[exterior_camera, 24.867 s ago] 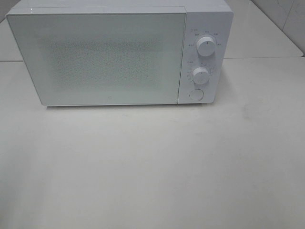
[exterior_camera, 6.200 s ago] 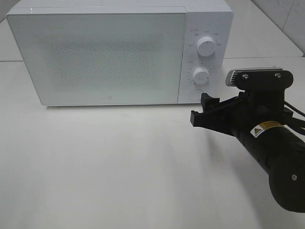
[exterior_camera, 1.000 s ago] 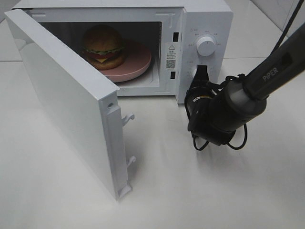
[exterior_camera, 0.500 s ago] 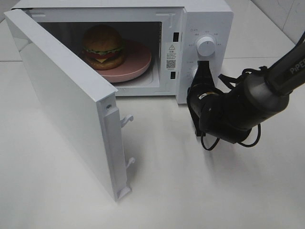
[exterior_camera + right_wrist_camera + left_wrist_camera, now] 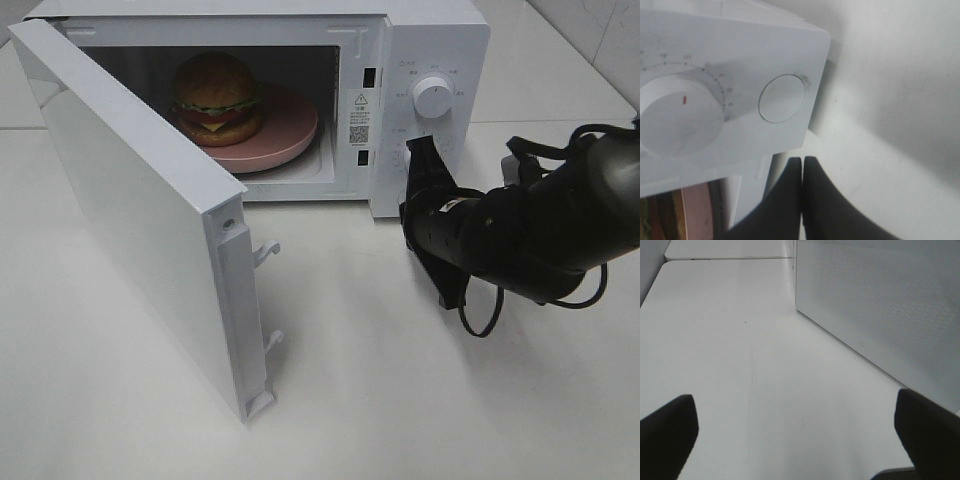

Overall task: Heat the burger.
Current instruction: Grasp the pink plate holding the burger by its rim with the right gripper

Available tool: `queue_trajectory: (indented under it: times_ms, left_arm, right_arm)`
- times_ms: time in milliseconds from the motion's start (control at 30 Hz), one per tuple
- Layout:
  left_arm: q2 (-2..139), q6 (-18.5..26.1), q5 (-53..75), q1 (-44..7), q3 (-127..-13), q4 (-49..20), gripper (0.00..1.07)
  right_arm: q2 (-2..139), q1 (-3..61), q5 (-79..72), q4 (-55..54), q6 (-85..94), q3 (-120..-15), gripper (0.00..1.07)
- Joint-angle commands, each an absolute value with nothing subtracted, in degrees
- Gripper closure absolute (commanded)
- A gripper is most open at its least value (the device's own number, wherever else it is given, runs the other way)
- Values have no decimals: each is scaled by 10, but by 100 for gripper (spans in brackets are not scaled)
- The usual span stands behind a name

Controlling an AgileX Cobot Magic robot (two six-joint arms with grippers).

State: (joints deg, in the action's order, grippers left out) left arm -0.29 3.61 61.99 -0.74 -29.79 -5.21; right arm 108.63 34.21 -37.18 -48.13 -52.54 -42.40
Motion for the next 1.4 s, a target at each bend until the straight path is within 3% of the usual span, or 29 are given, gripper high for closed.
queue_trajectory:
  times_ms: [33,467,800,1000,1167,1400]
  left_arm:
    - [-6,33,613,-5,-296,-53,6]
    - [-6,33,613,-5,-296,-53,6]
    - [-6,33,613,-5,-296,-53,6]
    - [-6,33,613,-5,-296,-53,6]
    - [-6,33,613,-5,-296,-53,6]
    - [-6,33,613,-5,-296,-53,6]
  right_arm:
    - [1055,344,-344,-477,-461,-413,107]
    - [954,342,-148,-477,-118,-409,107]
    - [892,277,15,-442,57,-410,107]
    - [866,248,121,-325,65,-420,107]
    - [865,242,280,-180,73,-488,107]
    - [865,242,395,-97,193,-543,107]
